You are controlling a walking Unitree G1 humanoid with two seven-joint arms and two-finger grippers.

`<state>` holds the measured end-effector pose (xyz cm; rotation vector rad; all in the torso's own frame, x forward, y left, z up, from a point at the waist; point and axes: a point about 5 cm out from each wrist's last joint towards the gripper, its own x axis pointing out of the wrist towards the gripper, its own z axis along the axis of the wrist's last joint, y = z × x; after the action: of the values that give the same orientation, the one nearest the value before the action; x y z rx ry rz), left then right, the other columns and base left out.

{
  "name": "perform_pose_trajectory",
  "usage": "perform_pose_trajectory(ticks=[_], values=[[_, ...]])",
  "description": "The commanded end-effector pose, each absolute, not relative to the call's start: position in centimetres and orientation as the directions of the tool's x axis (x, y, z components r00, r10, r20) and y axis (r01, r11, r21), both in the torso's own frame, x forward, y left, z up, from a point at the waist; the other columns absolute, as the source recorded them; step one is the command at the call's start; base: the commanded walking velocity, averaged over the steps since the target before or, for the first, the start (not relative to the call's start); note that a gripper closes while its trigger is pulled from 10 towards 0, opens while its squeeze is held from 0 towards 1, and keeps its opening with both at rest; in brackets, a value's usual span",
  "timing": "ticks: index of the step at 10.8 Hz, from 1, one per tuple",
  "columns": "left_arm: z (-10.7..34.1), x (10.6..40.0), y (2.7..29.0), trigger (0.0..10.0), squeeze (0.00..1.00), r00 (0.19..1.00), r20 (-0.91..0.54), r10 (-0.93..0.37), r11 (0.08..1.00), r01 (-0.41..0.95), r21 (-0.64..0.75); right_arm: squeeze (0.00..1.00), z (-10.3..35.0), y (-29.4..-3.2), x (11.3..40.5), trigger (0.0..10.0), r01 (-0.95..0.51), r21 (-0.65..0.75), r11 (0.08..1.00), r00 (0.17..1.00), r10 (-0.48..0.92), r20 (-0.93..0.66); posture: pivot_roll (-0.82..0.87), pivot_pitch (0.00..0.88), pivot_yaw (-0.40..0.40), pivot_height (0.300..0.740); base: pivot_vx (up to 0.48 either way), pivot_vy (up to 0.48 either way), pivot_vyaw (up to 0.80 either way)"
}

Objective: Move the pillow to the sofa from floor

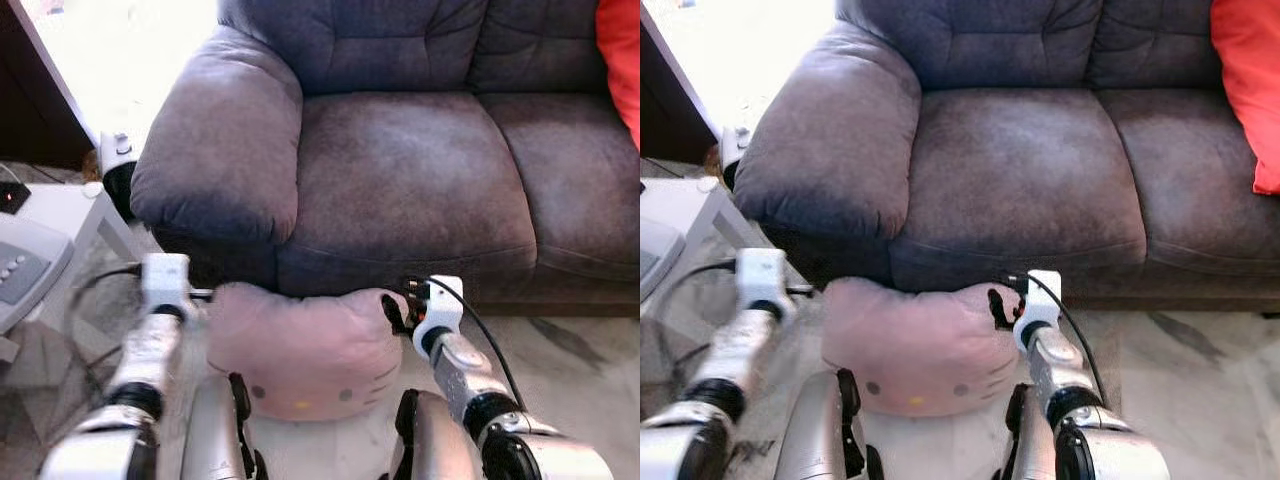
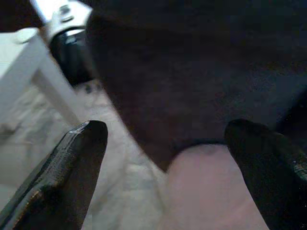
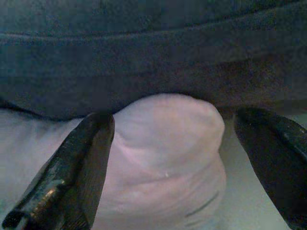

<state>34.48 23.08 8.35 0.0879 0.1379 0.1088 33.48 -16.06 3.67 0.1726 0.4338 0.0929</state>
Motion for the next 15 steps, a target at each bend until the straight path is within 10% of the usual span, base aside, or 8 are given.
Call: perform_pose_trajectory(ticks=[1, 15], values=[[7.6, 34.0, 23.9, 10.0, 0.00, 0.972, -0.177, 0.155, 0.986, -0.141, 0.090, 0.00, 3.7, -16.2, 33.6, 10.0, -0.031, 0.193, 0.981, 0.901, 0.111, -0.420, 0.10, 0.119, -0.014, 0.513, 0.000, 0.000, 0.00], [5.7, 32.9, 22.5, 10.0, 0.00, 0.968, -0.200, 0.151, 0.988, -0.152, 0.012, 0.00, 2.0, -18.2, 31.7, 10.0, 0.042, 0.186, 0.982, 0.907, 0.040, -0.419, 0.09, 0.119, -0.048, 0.513, 0.000, 0.000, 0.10]])
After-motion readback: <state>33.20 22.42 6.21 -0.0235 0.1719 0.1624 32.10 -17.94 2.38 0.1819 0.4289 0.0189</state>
